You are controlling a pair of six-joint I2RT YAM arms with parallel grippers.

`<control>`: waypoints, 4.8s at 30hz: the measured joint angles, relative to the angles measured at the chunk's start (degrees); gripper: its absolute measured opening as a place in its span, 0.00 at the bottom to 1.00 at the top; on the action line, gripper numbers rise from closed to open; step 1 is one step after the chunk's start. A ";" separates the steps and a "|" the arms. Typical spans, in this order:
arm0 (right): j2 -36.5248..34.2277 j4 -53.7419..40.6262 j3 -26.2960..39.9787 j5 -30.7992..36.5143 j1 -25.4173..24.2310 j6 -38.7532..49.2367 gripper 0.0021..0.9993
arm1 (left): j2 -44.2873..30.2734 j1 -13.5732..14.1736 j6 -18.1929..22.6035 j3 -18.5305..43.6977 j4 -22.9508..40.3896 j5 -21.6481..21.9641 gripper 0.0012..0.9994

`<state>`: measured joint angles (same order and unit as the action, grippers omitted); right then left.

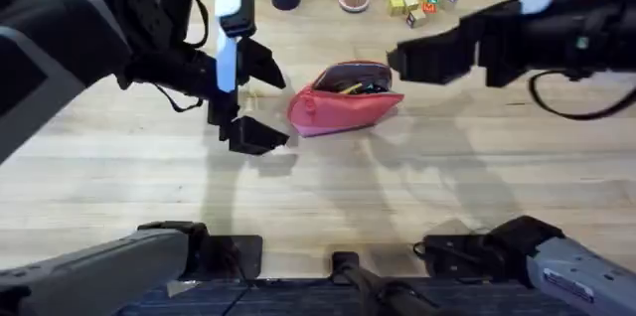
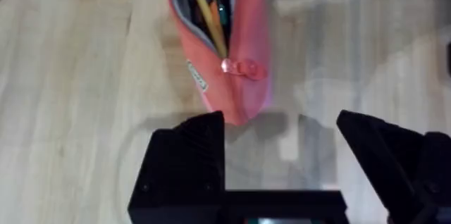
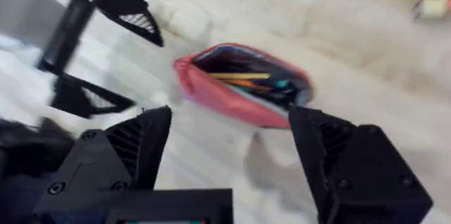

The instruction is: Unzip the bag, pick up the pens from the table one at a time and place them inside, then zip the bag closed.

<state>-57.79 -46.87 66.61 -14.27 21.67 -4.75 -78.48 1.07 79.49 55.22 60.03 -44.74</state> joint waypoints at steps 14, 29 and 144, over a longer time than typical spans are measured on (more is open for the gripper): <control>-8.35 4.78 0.00 -3.21 12.16 -12.19 1.00 | 0.00 -3.16 1.13 -2.33 -3.94 -1.12 0.99; -14.93 5.06 0.00 -0.10 16.17 -16.54 1.00 | 0.00 -3.16 1.11 -2.33 -2.39 -1.17 0.99; -27.94 18.75 0.00 -1.23 16.76 -30.91 0.03 | -17.35 -4.92 1.07 -2.35 -8.87 -21.69 0.99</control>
<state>-85.73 -28.12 66.61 -15.51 38.44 -35.66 -95.82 -3.85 80.56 52.86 51.16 -66.43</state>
